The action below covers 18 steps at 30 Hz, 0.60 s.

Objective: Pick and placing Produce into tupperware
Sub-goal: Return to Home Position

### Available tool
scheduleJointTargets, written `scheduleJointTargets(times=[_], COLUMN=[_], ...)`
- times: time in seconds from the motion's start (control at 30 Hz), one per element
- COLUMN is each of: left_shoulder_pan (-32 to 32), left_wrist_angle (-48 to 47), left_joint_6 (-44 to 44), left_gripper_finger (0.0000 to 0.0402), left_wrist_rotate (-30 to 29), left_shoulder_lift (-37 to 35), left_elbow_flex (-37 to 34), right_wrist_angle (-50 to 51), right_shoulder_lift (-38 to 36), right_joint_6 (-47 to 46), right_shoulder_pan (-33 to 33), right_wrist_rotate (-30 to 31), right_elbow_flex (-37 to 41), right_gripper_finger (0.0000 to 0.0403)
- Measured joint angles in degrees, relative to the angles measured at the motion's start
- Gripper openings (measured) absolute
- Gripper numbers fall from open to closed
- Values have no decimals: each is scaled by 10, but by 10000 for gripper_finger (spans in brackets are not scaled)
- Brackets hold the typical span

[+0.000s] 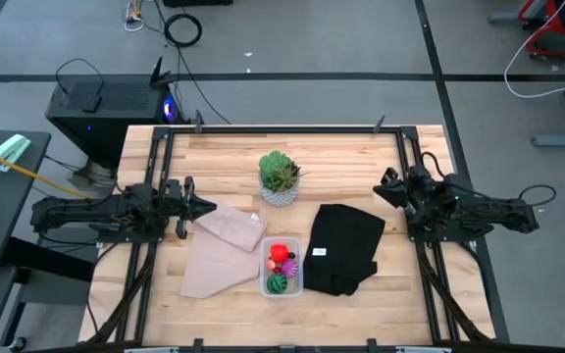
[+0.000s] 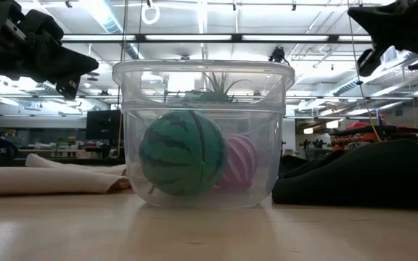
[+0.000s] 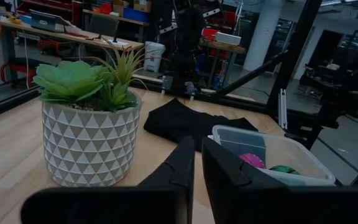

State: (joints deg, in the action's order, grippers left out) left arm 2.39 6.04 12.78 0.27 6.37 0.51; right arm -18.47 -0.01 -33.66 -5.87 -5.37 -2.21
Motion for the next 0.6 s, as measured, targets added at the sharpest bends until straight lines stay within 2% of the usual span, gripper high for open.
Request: scheduleJointTargets(times=[0.27, 0.6], left_shoulder_pan=[0, 0], left_wrist_angle=[0, 0], left_joint_6=[0, 0], left_gripper_finger=[28, 40], left_wrist_rotate=[0, 0], left_shoulder_lift=[0, 0], left_elbow_flex=[0, 0], right_wrist_angle=[-10, 5], right_shoulder_lift=[0, 0], right_joint_6=[15, 34], right_shoulder_pan=[0, 0], right_wrist_rotate=[-22, -27], right_elbow_flex=[7, 7], right_gripper_finger=[0, 0])
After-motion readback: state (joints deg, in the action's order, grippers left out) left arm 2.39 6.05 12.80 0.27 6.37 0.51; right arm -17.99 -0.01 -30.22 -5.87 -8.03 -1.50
